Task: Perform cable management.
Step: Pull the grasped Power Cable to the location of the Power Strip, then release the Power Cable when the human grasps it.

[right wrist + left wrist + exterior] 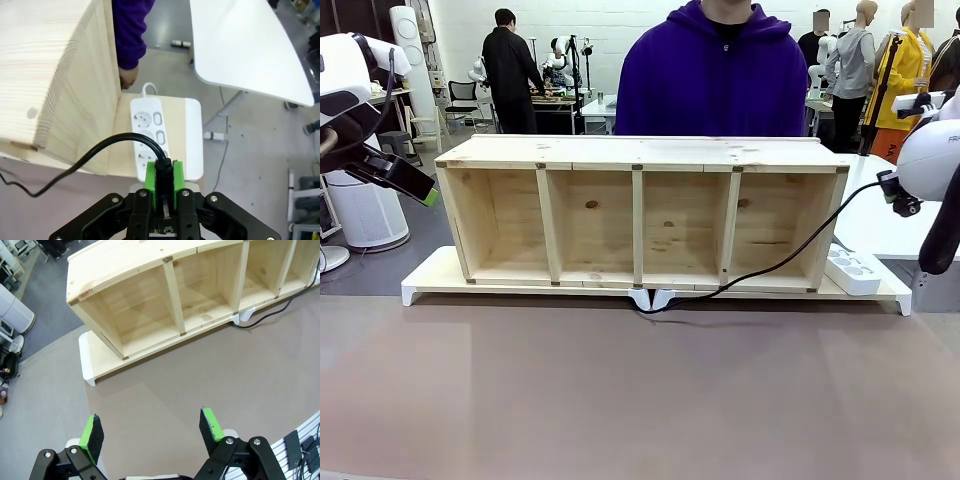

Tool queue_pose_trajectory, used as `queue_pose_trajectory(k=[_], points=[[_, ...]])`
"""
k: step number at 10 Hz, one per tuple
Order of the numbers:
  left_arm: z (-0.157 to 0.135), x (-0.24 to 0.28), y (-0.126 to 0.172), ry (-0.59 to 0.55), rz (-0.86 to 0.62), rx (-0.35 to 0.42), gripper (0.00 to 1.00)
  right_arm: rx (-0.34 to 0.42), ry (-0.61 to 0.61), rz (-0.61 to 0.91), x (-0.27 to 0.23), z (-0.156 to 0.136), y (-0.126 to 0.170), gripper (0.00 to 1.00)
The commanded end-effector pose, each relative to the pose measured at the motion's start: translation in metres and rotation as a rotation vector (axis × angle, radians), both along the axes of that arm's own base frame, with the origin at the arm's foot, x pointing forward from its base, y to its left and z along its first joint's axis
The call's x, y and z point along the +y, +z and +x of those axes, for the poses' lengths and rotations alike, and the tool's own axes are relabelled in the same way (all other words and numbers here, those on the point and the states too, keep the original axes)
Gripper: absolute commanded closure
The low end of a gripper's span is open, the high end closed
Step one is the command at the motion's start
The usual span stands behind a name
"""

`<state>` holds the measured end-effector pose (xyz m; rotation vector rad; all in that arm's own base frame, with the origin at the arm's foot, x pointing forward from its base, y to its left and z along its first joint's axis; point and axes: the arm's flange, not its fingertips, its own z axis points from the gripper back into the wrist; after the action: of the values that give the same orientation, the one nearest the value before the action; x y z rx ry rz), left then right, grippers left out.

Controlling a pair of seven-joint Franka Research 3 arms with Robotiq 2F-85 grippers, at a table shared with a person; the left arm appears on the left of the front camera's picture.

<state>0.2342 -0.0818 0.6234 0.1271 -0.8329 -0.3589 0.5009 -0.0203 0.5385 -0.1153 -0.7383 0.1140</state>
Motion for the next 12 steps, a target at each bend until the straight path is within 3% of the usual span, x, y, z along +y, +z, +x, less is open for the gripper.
queue_pose_trajectory(k=[1, 4, 6, 7, 12], points=[[0.001, 0.000, 0.001, -0.005, 0.010, -0.010, 0.00, 0.030, -0.028, 0.017, 0.010, 0.019, 0.002, 0.84], [0.001, 0.000, 0.001, -0.005, 0.010, -0.010, 0.00, 0.055, -0.053, -0.012, 0.015, 0.023, 0.001, 0.84], [0.001, 0.000, 0.001, -0.005, 0.010, -0.010, 0.00, 0.014, -0.067, -0.006, 0.019, 0.013, 0.007, 0.84], [0.001, 0.000, 0.001, -0.005, 0.010, -0.010, 0.00, 0.056, -0.020, -0.005, 0.007, 0.017, -0.004, 0.84], [0.001, 0.000, 0.001, -0.005, 0.010, -0.010, 0.00, 0.056, -0.020, -0.005, 0.007, 0.017, -0.004, 0.84]])
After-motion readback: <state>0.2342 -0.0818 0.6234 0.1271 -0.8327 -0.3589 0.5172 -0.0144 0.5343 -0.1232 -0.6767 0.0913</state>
